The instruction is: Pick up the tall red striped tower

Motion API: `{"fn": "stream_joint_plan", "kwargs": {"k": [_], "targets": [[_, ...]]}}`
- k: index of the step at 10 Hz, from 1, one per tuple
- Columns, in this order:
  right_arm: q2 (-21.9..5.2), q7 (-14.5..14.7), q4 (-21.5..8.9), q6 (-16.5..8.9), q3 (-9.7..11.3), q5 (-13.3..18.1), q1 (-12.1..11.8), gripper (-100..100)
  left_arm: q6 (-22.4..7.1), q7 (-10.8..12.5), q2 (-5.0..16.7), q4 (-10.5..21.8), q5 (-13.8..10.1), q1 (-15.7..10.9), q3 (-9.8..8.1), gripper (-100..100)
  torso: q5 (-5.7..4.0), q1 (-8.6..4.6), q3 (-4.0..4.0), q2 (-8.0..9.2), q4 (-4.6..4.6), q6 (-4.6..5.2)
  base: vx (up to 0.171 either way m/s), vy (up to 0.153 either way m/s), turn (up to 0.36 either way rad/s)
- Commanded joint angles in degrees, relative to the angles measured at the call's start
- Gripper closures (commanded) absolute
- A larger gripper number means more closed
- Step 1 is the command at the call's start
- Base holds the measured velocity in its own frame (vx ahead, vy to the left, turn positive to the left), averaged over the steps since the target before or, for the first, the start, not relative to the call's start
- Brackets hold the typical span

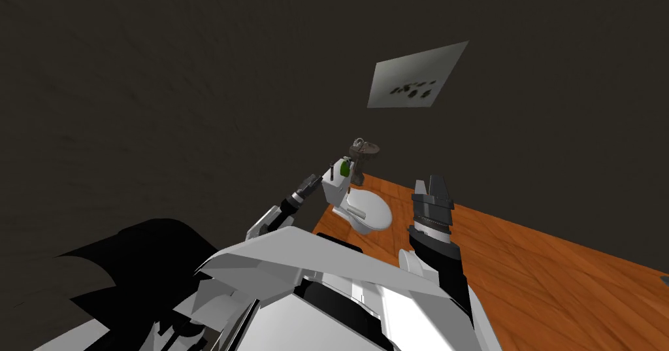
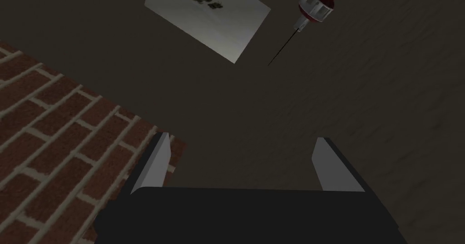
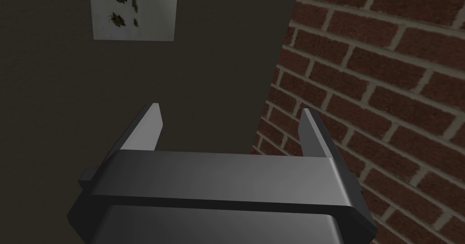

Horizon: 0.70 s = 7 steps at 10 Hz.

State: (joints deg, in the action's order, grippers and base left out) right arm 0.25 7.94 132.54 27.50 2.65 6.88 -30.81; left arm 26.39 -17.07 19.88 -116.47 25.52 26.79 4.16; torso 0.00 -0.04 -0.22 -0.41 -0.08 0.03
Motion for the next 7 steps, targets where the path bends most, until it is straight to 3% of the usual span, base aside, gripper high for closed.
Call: {"fn": "stream_joint_plan", "kwargs": {"k": [1,7], "targets": [[0.0,0.0,0.0,0.0,0.0,0.0,0.0,0,-0.6,-1.4,2.1,0.8,1.1,0.3,-0.40,-100,0.00,0.00,0.00,0.00,0.00,0.00,0.127,-0.002,-0.159],[0.0,0.0,0.0,0.0,0.0,0.0,0.0,0,-1.0,-6.3,9.5,5.0,3.5,1.6,-2.83,-100,-0.01,-0.04,-0.06,-0.09,-0.02,0.00,0.123,-0.006,-0.190]]}}
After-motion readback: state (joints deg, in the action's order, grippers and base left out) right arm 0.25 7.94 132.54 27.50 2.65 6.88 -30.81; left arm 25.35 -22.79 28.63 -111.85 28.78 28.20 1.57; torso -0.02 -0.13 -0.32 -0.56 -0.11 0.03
